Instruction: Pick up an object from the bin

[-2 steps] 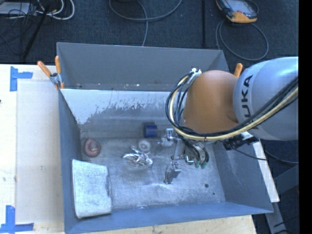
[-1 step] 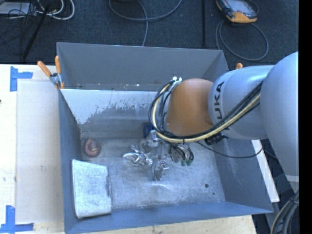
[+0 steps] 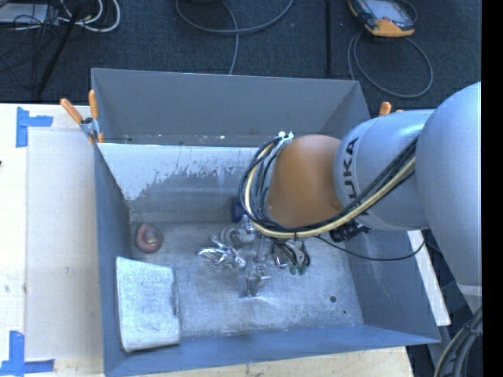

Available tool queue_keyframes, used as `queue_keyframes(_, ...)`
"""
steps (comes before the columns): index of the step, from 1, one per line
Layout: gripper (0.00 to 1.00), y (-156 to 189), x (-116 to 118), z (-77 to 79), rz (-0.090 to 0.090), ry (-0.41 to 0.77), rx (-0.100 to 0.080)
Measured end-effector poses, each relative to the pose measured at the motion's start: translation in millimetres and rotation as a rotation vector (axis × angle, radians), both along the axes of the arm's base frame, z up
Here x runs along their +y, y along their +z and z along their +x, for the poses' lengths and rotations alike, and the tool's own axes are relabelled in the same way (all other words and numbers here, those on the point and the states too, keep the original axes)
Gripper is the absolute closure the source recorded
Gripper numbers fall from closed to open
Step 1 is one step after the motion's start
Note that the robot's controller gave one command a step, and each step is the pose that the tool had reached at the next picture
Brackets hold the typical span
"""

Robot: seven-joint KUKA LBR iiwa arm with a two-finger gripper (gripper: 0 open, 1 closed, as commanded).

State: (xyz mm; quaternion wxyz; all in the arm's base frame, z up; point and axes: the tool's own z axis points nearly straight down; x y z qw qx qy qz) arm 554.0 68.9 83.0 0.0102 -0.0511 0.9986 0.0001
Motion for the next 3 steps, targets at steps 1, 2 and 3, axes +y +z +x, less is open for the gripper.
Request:
queue_keyframes(1, 1.00, -4, 0, -3.9, 0.000, -0.001, 0.014)
queue_keyframes(2, 0.00, -6, 0, -6.0, -0.001, -0.001, 0.021)
queue_keyframes(3, 0.00, 35, 15, -66.3, -0.001, 0.069, 0.024)
